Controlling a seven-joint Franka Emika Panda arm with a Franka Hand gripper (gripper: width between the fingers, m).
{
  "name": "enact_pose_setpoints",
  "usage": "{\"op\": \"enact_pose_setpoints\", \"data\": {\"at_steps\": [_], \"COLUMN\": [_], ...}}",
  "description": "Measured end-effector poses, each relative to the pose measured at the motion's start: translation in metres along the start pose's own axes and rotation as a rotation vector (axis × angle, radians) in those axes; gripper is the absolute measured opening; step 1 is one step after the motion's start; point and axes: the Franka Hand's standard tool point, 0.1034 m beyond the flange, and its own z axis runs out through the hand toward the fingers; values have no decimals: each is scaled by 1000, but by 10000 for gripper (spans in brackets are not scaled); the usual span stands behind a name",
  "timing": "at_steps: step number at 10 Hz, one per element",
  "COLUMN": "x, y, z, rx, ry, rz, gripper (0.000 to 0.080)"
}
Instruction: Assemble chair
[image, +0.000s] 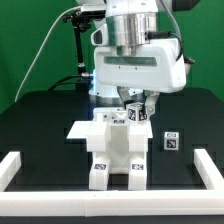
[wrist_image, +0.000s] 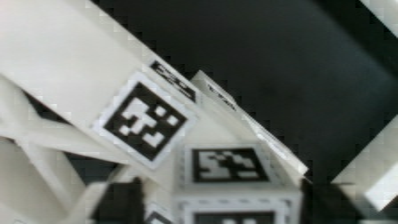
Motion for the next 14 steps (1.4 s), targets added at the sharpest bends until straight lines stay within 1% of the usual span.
{"op": "enact_pose_setpoints", "data": {"at_steps": [1, 2, 3, 4, 6, 9, 10, 11, 12, 14], "x": [0, 1, 2, 1, 0, 1, -1, 0, -1, 0], "y": [0, -2, -3, -3, -2, -1, -3, -3, -3, -3], "z": [0, -1, -2, -2, -4, -2, -1, 0, 0, 0], "rx": [-2, -2, -1, -1, 2, -7, -25, -31, -25, -26], "ry": [1, 3, 4, 3, 5, 5, 8, 8, 7, 8], "rz": [-39, -215, -403, -551, -712, -924, -1140, -1327, -1243, -1245], "gripper": [502, 616, 616, 644, 648, 649, 649, 649, 649, 390]}}
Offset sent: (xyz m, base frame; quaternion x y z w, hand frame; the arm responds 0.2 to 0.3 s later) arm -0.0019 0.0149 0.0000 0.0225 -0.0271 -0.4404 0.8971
